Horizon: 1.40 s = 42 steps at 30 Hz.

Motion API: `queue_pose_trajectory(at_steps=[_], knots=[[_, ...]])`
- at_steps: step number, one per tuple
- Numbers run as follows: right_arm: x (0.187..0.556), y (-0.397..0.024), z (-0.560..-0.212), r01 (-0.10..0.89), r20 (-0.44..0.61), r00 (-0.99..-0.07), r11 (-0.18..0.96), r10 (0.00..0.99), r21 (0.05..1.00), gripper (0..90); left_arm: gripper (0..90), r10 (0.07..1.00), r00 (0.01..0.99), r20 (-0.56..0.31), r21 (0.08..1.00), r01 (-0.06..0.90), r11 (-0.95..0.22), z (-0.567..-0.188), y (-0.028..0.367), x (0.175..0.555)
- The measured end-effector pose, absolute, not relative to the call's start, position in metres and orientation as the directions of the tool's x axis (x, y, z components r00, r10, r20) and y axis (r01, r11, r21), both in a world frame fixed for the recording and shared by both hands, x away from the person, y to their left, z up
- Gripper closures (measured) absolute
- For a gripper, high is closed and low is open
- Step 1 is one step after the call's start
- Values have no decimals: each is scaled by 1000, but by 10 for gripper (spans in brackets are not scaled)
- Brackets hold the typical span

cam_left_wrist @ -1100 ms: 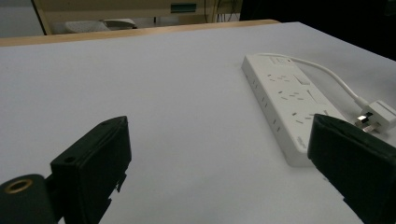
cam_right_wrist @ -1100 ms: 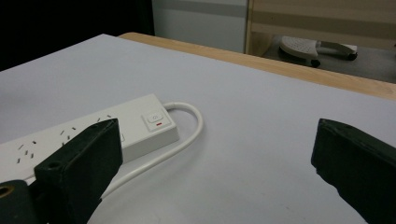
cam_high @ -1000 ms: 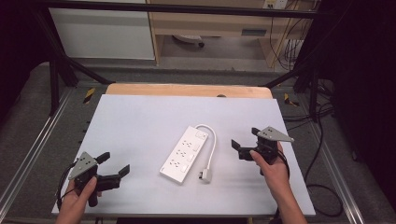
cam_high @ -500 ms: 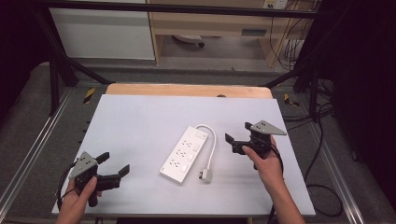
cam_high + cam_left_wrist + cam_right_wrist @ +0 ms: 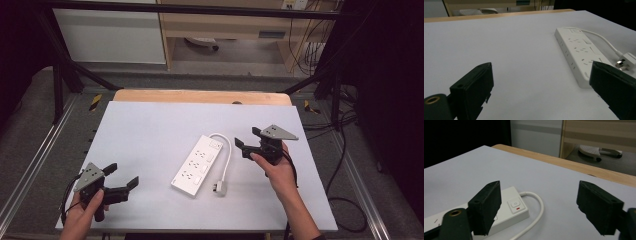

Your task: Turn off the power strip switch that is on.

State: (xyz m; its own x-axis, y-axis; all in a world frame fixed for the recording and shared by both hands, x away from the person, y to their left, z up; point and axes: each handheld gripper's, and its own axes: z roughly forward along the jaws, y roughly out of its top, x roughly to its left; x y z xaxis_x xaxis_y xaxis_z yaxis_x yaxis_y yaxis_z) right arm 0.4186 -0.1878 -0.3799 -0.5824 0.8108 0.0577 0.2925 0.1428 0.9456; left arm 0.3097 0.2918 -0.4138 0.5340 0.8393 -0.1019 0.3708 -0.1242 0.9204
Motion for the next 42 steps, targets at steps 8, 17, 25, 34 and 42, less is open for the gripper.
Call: queue_pose_trajectory(at_steps=[8,17,25,34,42], knots=[[422,-181,-378,271,36,-581,151,813,951,441,53,840,534,-99,919,374,-129,-414,292,310],[427,-168,-380,231,-5,-600,179,800,956,691,53,839,535,-100,919,373,-129,-414,292,310],[432,-155,-385,199,-31,-640,204,768,959,846,53,839,534,-102,919,374,-127,-414,292,310],[436,-147,-390,194,-49,-663,235,747,952,900,53,841,531,-104,919,375,-123,-414,292,310],[437,-142,-394,194,-52,-675,245,736,950,900,53,842,529,-103,919,375,-123,-414,292,311]])
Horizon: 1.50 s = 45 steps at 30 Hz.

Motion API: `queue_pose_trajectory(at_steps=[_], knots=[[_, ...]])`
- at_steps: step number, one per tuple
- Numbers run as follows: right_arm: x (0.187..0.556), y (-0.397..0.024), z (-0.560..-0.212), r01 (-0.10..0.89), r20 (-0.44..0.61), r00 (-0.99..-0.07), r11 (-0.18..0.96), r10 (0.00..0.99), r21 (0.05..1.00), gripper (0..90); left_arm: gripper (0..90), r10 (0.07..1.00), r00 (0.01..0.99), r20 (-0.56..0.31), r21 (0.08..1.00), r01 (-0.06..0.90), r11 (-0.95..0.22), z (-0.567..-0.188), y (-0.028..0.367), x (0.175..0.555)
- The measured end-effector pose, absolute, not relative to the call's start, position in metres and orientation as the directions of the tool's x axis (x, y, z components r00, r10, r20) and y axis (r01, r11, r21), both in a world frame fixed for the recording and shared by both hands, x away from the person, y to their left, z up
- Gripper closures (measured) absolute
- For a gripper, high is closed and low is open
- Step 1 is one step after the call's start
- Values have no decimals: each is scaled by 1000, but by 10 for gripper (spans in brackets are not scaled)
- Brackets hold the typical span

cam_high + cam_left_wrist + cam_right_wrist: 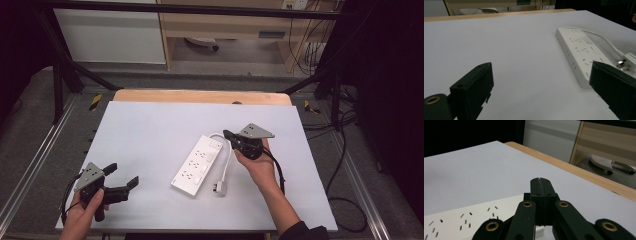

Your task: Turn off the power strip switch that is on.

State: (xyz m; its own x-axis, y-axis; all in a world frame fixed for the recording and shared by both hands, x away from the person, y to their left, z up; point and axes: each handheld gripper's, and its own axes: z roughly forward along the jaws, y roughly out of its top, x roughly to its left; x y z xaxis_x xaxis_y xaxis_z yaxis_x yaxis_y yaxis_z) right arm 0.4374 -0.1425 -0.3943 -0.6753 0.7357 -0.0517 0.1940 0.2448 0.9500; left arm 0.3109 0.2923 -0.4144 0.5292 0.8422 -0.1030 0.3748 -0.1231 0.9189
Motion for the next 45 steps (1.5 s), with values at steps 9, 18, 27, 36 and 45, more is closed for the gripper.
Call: queue_pose_trajectory(at_steps=[9,18,27,36,45], knots=[[437,-136,-399,202,-50,-695,262,717,944,900,53,841,531,-105,920,374,-121,-414,293,311],[435,-127,-405,215,-48,-716,286,697,934,900,53,841,531,-103,921,370,-121,-414,292,310],[435,-125,-410,238,-33,-723,294,690,926,900,53,839,534,-101,922,368,-123,-413,293,310],[435,-124,-414,255,-27,-728,308,685,917,900,53,839,535,-99,922,366,-125,-413,293,309],[435,-126,-417,272,-22,-726,315,688,909,900,53,838,537,-97,923,364,-126,-413,293,309]])
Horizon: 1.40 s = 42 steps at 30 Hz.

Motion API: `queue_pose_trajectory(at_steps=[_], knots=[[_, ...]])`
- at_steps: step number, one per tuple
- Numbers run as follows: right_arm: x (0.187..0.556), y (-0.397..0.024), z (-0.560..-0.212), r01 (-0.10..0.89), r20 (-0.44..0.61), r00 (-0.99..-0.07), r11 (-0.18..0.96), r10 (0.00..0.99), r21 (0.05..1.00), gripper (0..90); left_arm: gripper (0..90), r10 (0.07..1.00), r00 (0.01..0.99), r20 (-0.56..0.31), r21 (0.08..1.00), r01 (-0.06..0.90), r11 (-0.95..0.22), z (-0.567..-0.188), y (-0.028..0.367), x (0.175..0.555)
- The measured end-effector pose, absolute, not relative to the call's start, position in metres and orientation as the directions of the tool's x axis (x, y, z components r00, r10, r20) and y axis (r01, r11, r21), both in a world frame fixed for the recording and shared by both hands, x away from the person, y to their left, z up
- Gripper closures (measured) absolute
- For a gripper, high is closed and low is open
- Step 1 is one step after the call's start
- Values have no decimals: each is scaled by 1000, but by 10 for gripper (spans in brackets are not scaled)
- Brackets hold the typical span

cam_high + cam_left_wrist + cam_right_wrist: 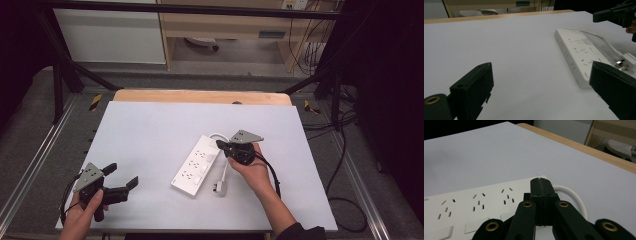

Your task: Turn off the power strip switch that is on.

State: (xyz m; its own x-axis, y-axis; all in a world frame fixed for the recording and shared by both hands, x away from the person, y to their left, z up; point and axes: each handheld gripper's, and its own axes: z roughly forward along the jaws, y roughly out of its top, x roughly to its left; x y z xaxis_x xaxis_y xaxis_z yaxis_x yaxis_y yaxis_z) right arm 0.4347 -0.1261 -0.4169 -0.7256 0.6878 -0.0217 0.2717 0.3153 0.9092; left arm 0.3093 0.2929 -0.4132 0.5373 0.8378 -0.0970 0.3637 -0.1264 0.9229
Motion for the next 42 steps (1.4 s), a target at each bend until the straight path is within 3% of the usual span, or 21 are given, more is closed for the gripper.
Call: queue_pose_trajectory(at_steps=[42], knots=[[427,-109,-437,327,1,-772,396,635,858,900,53,838,537,-93,925,359,-128,-413,293,309]])
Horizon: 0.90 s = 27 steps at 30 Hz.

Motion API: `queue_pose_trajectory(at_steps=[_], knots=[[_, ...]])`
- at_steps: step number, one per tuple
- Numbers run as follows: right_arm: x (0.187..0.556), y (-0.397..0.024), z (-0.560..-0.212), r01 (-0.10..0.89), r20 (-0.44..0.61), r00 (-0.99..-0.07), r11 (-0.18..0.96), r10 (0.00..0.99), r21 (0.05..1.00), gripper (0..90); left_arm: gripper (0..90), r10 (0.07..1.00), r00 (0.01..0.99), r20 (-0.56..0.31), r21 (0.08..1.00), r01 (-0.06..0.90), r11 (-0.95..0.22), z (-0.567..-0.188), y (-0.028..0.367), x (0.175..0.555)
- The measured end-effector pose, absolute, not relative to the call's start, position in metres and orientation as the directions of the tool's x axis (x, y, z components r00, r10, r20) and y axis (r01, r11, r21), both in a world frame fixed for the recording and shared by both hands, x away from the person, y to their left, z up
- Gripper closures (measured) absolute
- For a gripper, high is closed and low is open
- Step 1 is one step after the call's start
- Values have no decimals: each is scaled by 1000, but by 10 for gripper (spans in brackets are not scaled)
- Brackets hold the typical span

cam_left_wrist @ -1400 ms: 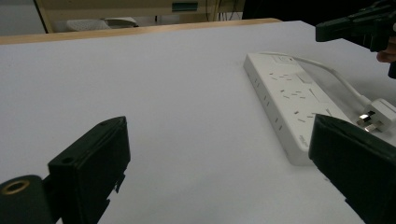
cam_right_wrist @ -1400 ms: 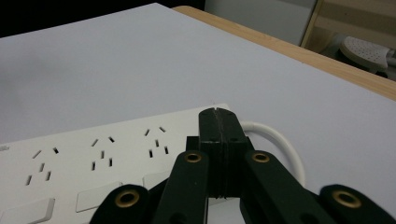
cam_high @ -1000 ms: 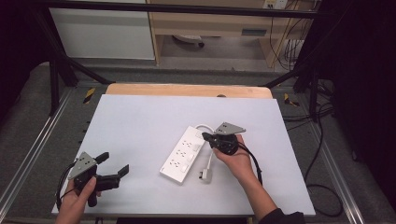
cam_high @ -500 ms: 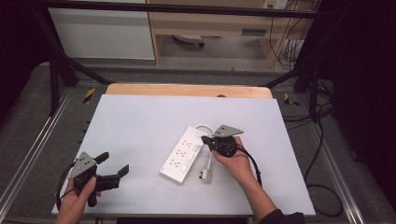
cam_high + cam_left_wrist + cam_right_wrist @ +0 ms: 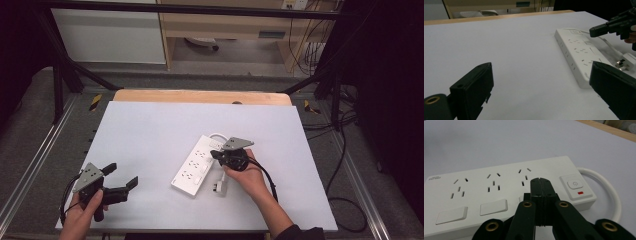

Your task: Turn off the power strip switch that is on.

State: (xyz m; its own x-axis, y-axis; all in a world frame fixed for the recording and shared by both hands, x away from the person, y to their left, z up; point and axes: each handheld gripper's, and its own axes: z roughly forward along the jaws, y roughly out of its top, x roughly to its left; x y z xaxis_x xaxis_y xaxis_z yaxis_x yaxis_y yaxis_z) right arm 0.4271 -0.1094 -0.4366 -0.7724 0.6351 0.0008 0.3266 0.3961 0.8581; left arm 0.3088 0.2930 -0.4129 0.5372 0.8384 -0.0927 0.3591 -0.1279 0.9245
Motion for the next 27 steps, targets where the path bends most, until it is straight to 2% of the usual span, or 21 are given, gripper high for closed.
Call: queue_pose_trajectory(at_steps=[27], knots=[[424,-96,-444,346,29,-796,415,604,841,900,53,840,537,-84,926,354,-134,-413,293,309]])
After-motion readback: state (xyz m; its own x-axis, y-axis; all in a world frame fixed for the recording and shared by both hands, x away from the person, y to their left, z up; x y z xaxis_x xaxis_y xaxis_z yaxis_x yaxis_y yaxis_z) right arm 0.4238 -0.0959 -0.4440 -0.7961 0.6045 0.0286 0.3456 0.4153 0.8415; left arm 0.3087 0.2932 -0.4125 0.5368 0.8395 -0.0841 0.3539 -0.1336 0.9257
